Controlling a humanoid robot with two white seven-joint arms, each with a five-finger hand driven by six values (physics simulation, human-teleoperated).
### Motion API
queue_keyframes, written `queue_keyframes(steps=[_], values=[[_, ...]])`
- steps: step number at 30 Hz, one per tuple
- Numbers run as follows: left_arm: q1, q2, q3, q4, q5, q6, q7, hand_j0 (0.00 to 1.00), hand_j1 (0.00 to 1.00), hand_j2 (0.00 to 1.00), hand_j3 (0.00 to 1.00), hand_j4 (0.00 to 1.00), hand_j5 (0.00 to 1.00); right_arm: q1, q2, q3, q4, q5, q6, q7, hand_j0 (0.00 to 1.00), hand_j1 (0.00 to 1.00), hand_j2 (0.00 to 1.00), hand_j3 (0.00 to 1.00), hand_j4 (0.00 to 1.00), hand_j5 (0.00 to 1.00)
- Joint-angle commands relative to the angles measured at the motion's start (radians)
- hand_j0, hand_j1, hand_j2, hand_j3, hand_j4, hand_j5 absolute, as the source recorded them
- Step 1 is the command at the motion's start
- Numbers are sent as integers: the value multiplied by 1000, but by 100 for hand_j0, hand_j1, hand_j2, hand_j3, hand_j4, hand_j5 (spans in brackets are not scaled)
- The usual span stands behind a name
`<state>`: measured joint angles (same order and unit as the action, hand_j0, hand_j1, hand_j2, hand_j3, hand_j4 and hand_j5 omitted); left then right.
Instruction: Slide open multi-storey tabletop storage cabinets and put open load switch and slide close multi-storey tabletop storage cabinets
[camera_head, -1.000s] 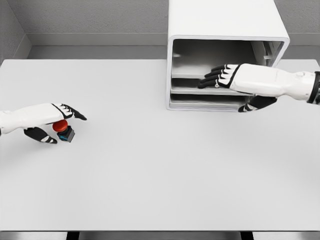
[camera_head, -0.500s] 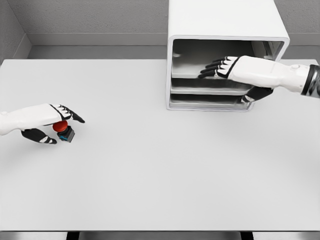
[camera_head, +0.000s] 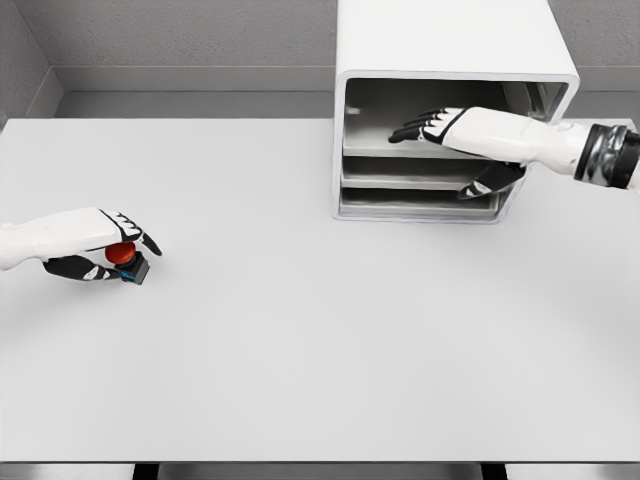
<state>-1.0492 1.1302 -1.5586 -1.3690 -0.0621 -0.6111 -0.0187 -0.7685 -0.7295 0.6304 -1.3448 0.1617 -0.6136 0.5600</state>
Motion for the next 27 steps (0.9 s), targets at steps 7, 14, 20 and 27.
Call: queue_keyframes(steps=[7, 14, 20, 27], values=[[3, -4, 2, 10, 4, 0, 0, 71, 71, 71, 71, 71, 71, 2, 33, 2, 72, 39, 3, 0, 100, 100, 100, 100, 100, 100], [3, -15, 2, 16, -2, 0, 0, 59, 59, 59, 59, 59, 59, 12, 36, 0, 84, 36, 3, 0, 100, 100, 100, 100, 100, 100], [3, -23, 2, 25, -2, 0, -3, 52, 52, 52, 52, 52, 52, 11, 33, -5, 84, 30, 3, -3, 100, 100, 100, 100, 100, 100], [-15, -27, 11, 31, -7, 0, -3, 49, 49, 49, 49, 49, 49, 6, 64, -2, 76, 38, 3, 0, 100, 100, 100, 100, 100, 100]])
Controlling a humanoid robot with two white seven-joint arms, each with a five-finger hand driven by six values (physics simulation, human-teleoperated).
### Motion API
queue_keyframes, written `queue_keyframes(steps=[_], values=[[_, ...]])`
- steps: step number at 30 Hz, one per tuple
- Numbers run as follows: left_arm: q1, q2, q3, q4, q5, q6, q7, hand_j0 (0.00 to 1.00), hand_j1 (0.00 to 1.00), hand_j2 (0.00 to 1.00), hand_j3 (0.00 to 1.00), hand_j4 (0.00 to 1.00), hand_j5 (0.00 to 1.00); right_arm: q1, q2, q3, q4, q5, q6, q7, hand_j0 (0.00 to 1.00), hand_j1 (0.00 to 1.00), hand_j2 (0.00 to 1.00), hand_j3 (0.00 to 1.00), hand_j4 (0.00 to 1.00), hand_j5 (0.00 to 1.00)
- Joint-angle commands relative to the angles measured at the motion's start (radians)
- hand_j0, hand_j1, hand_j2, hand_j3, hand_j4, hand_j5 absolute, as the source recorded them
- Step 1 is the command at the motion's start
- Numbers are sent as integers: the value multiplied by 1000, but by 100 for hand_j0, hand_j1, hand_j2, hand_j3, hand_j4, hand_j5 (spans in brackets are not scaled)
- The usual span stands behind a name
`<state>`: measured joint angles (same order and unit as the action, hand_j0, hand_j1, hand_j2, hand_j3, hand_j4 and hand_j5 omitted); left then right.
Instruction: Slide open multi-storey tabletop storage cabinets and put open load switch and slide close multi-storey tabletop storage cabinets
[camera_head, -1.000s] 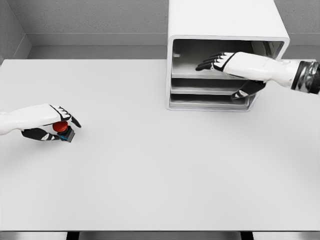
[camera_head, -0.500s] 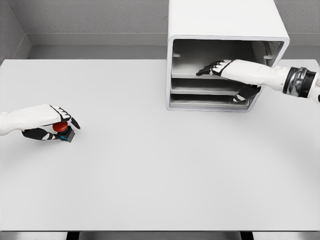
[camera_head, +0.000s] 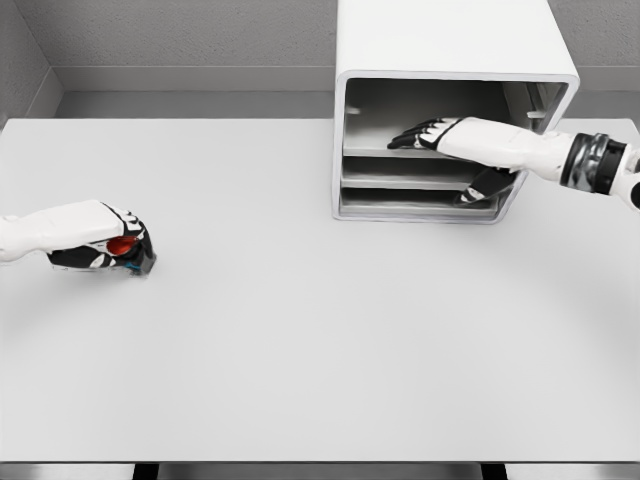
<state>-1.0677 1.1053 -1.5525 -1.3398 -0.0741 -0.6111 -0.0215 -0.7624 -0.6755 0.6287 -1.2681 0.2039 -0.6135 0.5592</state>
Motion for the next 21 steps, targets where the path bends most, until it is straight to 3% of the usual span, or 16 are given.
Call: queue_keyframes(steps=[1, 11, 21], values=[[-6, -2, 6, 2, 5, 0, 0, 49, 49, 49, 49, 49, 49, 0, 13, 0, -1, -5, 3, 1, 100, 100, 100, 100, 100, 100], [-44, -18, 8, 10, 5, 0, 2, 49, 49, 49, 49, 49, 49, -21, 42, 0, 90, 28, 3, -1, 100, 100, 100, 100, 100, 100], [-89, -74, 8, 16, 5, 0, 2, 45, 45, 45, 45, 45, 45, 5, 40, -3, 52, 38, 3, -1, 100, 100, 100, 100, 100, 100]])
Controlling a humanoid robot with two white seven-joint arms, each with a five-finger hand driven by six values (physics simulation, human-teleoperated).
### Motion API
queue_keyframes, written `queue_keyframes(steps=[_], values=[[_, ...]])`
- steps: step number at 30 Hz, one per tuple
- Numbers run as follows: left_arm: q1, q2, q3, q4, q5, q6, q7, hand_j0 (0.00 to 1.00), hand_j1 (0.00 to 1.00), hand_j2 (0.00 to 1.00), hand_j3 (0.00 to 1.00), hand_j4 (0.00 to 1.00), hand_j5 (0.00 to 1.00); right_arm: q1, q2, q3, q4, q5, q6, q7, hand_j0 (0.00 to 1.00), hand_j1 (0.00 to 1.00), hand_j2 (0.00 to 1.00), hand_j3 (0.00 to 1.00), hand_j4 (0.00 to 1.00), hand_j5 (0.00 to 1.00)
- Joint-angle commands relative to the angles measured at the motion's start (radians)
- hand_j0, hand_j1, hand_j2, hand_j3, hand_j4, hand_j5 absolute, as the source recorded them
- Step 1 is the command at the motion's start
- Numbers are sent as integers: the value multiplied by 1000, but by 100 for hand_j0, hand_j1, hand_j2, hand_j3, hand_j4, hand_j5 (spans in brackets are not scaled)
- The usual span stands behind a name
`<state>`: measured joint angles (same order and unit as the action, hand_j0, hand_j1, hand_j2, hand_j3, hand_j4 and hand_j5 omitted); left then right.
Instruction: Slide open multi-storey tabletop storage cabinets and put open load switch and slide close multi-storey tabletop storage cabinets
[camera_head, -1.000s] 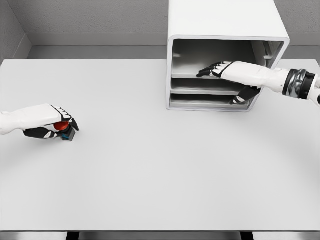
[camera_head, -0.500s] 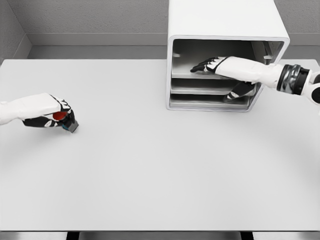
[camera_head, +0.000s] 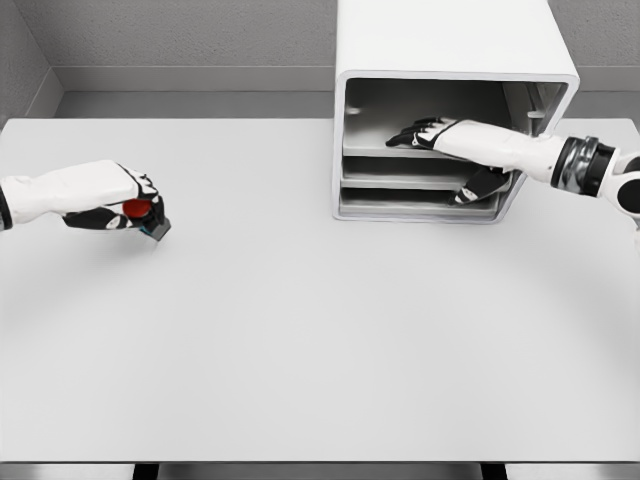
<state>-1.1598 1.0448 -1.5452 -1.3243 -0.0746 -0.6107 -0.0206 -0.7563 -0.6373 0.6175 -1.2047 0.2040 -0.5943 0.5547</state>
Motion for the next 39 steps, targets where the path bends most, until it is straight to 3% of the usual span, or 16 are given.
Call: queue_keyframes(steps=[1, 12, 25, 39], values=[[0, -19, 1, -1, 6, 0, 1, 45, 45, 45, 45, 45, 45, 0, -4, 8, -27, 38, -17, 4, 100, 100, 100, 100, 100, 100], [-69, -94, 1, -18, 6, 0, 1, 46, 46, 46, 46, 46, 46, 38, -64, -24, -118, 31, -17, 1, 100, 100, 100, 100, 100, 100], [-80, -124, -1, -88, 7, 0, 2, 46, 46, 46, 46, 46, 46, 109, -173, -39, -269, -37, -17, -2, 100, 100, 100, 100, 100, 100], [-81, -137, -1, -125, 9, 0, 2, 46, 46, 46, 46, 46, 46, 169, -179, -39, -276, -43, -17, -5, 100, 100, 100, 100, 100, 100]])
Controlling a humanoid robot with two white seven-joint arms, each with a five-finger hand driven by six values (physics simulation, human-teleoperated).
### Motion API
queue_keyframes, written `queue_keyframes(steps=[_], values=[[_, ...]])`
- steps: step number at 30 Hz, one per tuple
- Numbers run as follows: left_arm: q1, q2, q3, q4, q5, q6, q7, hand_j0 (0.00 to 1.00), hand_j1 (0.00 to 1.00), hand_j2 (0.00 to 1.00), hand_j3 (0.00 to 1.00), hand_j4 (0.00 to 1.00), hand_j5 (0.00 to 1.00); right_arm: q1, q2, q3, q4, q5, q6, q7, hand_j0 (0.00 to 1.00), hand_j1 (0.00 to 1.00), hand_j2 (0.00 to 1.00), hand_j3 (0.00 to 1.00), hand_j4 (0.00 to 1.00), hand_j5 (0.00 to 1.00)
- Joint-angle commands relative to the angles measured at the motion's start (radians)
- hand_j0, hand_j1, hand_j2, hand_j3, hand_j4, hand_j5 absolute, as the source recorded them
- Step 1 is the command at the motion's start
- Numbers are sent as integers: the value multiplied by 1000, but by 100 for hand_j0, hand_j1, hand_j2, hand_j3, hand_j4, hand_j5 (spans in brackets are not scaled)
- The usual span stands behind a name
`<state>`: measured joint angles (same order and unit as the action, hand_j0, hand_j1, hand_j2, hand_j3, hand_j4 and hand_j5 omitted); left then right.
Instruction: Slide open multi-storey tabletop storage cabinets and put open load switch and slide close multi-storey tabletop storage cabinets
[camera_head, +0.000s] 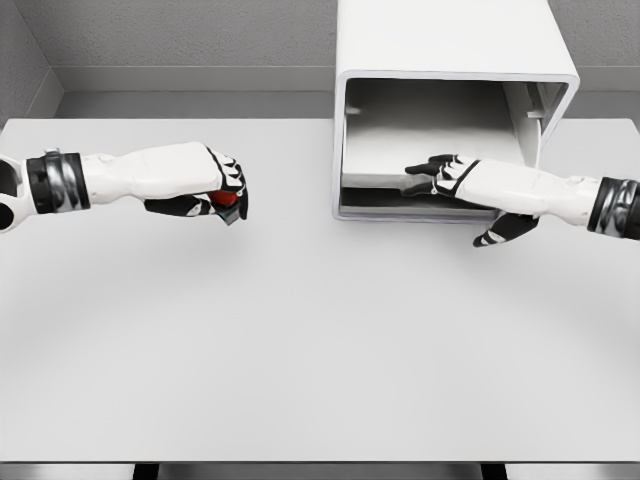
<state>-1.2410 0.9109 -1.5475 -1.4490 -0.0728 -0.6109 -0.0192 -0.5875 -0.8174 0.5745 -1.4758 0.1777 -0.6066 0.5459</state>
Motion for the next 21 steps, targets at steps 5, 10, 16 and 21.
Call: queue_keyframes(steps=[5, 10, 16, 21], values=[[-9, -3, 1, -1, 7, 0, 1, 46, 46, 46, 46, 46, 46, 0, -39, -10, -67, -47, -4, 3, 100, 100, 100, 100, 100, 100], [-12, 0, 1, -7, 5, 0, 1, 46, 46, 46, 46, 46, 46, 2, -71, -22, -104, -66, -4, 5, 100, 100, 100, 100, 100, 100], [-12, -1, 1, -7, 5, 0, 1, 46, 46, 46, 46, 46, 46, 46, -85, -54, -107, -72, -4, 3, 100, 100, 100, 100, 100, 100], [-14, -3, 1, -7, 5, 0, 1, 46, 46, 46, 46, 46, 46, 80, -112, -61, -149, -98, -4, 5, 100, 100, 100, 100, 100, 100]])
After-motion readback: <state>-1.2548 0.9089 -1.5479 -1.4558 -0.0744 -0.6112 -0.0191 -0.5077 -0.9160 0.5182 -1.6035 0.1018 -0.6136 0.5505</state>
